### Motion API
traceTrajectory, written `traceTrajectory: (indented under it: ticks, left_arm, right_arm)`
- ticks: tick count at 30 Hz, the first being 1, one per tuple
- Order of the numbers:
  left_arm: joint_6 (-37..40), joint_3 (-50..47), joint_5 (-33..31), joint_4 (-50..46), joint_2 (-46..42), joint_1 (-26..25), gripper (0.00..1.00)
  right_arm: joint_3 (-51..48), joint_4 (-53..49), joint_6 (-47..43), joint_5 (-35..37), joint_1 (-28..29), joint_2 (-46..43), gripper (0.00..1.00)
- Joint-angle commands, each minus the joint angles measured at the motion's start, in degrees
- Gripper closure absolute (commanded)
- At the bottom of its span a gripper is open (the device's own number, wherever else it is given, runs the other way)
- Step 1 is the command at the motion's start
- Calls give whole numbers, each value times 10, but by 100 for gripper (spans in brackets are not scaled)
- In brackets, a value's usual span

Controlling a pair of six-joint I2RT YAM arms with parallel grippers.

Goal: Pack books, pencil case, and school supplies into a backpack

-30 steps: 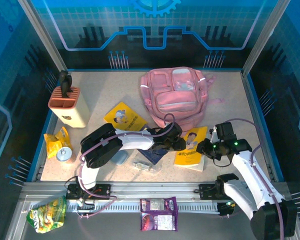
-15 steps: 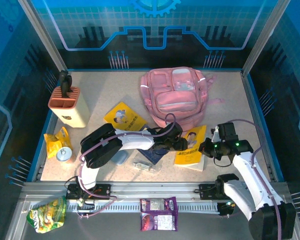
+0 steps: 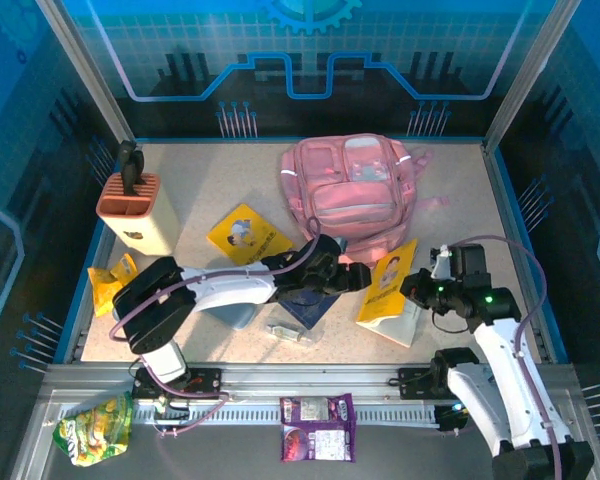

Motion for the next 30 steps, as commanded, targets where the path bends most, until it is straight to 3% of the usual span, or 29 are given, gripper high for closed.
traceTrajectory:
  ticks: [1,14,21,23,30]
  left_arm:
    - [-53,-36,23,61,-33,9,24]
    - [-144,-99,57,187,-35,37,15]
    - [-152,-103,42,242,-47,39,13]
    - [-156,-104,43,257,-41,41,15]
    - [-163,-125,35,298,-41,48,25]
  right_arm:
    - [42,19,14,-53,-8,-14,100]
    - [129,38,51,-127,-4,-10,100]
    - [60,217,107,-175,11,30,100]
    - [41,250,100,-173,14,39,100]
    - [9,204,31,-161,-7,60,100]
